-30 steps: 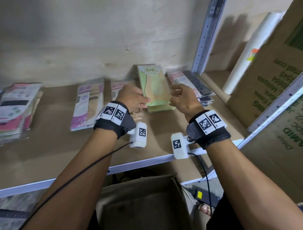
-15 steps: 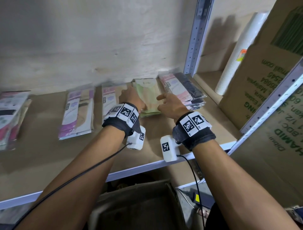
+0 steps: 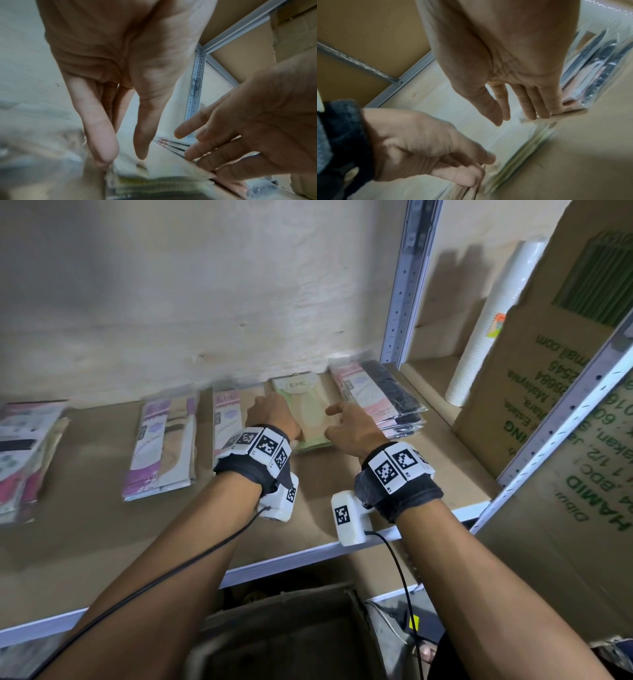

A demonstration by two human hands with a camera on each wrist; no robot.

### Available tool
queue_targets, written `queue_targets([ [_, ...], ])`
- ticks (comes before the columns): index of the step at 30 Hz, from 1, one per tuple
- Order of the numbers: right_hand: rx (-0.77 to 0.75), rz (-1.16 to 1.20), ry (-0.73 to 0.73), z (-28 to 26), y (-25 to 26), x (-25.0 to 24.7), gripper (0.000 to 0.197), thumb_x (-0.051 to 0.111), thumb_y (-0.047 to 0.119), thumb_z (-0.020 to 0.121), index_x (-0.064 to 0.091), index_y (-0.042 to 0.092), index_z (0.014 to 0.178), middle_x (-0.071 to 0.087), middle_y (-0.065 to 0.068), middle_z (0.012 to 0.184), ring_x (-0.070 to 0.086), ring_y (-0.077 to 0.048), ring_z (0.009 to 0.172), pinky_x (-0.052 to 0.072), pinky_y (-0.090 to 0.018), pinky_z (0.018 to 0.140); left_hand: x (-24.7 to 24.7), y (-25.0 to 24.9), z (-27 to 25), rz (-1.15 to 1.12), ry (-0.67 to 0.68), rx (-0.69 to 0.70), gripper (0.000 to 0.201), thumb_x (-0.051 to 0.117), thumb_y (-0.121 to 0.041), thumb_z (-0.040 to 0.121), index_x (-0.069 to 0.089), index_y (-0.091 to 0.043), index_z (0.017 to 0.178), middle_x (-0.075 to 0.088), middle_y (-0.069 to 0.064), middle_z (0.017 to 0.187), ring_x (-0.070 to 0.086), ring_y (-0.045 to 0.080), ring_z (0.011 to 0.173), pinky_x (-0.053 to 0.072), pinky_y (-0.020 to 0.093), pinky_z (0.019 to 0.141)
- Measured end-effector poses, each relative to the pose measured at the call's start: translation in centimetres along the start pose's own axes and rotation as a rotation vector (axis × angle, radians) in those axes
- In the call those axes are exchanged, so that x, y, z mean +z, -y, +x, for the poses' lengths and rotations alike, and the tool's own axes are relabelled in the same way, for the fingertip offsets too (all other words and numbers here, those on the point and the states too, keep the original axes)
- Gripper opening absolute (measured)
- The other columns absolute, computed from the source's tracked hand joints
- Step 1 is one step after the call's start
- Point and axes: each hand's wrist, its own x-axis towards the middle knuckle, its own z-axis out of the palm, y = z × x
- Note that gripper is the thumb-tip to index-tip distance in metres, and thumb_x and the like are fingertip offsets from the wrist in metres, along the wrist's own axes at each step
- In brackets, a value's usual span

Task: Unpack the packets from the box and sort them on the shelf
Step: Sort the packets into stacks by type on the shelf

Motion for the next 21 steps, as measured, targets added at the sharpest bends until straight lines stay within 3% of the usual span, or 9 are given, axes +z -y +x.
queue_targets([
  [3, -0.036, 0.009, -0.062, -0.2, 0.3, -0.2, 0.044, 0.056, 0.006, 0.091, 0.054, 0.015, 0.135, 0.052, -0.009, 0.142, 0.048, -0.025, 0.131, 0.033, -0.021, 0.09, -1.3, -0.2, -0.3, -0.042, -0.066, 0.027, 0.052, 0.086, -0.025, 0.077, 0.064, 0.001, 0.116, 0.074, 0.016, 0.108, 0.072, 0.03, 0.099, 0.059, 0.038, 0.084],
  [7, -0.138, -0.003, -0.126, -0.8, 0.7, -0.2, 0.032, 0.056, 0.008, 0.092, 0.064, 0.015, 0.122, 0.062, -0.005, 0.13, 0.057, -0.019, 0.118, 0.039, -0.02, 0.088, -4.6, 0.9, -1.3, -0.269, -0.175, 0.088, 0.02, 0.079, -0.017, 0.081, 0.076, -0.006, 0.097, 0.078, 0.012, 0.091, 0.076, 0.027, 0.078, 0.064, 0.038, 0.075],
  [9, -0.183, 0.034, -0.127, -1.2, 0.8, 0.1, 0.025, 0.058, 0.009, 0.093, 0.068, 0.015, 0.114, 0.068, -0.002, 0.119, 0.062, -0.016, 0.109, 0.045, -0.023, 0.089, -6.0, 2.9, -2.1, -0.334, -0.265, 0.108, 0.014, 0.076, -0.02, 0.084, 0.079, -0.008, 0.09, 0.078, 0.011, 0.088, 0.075, 0.029, 0.075, 0.064, 0.041, 0.073],
  [12, -0.224, 0.043, -0.115, -1.8, 1.2, 1.0, 0.016, 0.063, 0.014, 0.091, 0.071, 0.02, 0.103, 0.07, 0.006, 0.094, 0.065, -0.01, 0.089, 0.049, -0.022, 0.08, -6.9, 7.4, -3.3, -0.433, -0.321, 0.052, 0.008, 0.073, -0.026, 0.087, 0.078, -0.019, 0.084, 0.077, 0.007, 0.083, 0.075, 0.028, 0.078, 0.064, 0.043, 0.076],
  [14, -0.256, 0.062, -0.078, -2.4, 1.6, 1.7, 0.011, 0.066, 0.015, 0.089, 0.071, 0.02, 0.097, 0.069, 0.008, 0.083, 0.066, -0.009, 0.077, 0.049, -0.019, 0.069, -7.0, 11.0, -4.1, -0.468, -0.339, -0.004, 0.015, 0.07, -0.03, 0.088, 0.075, -0.024, 0.075, 0.078, 0.002, 0.08, 0.075, 0.025, 0.078, 0.063, 0.043, 0.078],
  [17, -0.287, 0.137, -0.011, -3.4, 2.5, 2.9, 0.005, 0.068, 0.011, 0.087, 0.07, 0.014, 0.09, 0.074, -0.004, 0.078, 0.07, -0.017, 0.069, 0.052, -0.016, 0.066, -7.4, 15.5, -5.2, -0.542, -0.333, -0.058, 0.016, 0.068, -0.033, 0.091, 0.078, -0.021, 0.089, 0.079, 0.001, 0.097, 0.074, 0.026, 0.089, 0.061, 0.044, 0.086],
  [19, -0.292, 0.211, 0.036, -3.9, 3.5, 3.9, 0.005, 0.068, 0.009, 0.088, 0.068, 0.013, 0.085, 0.074, -0.009, 0.076, 0.071, -0.021, 0.066, 0.057, -0.026, 0.065, -8.5, 17.9, -5.5, -0.581, -0.346, -0.087, 0.02, 0.066, -0.033, 0.092, 0.078, -0.018, 0.092, 0.078, -0.004, 0.081, 0.074, 0.02, 0.075, 0.062, 0.038, 0.082],
  [21, -0.289, 0.25, 0.076, -4.1, 5.3, 5.4, 0.006, 0.067, 0.01, 0.09, 0.067, 0.011, 0.085, 0.074, -0.008, 0.073, 0.07, -0.018, 0.062, 0.054, -0.026, 0.057, -9.9, 20.3, -5.6, -0.622, -0.37, -0.107, 0.027, 0.064, -0.037, 0.094, 0.076, -0.015, 0.084, 0.074, -0.007, 0.068, 0.072, 0.018, 0.068, 0.062, 0.037, 0.079],
])
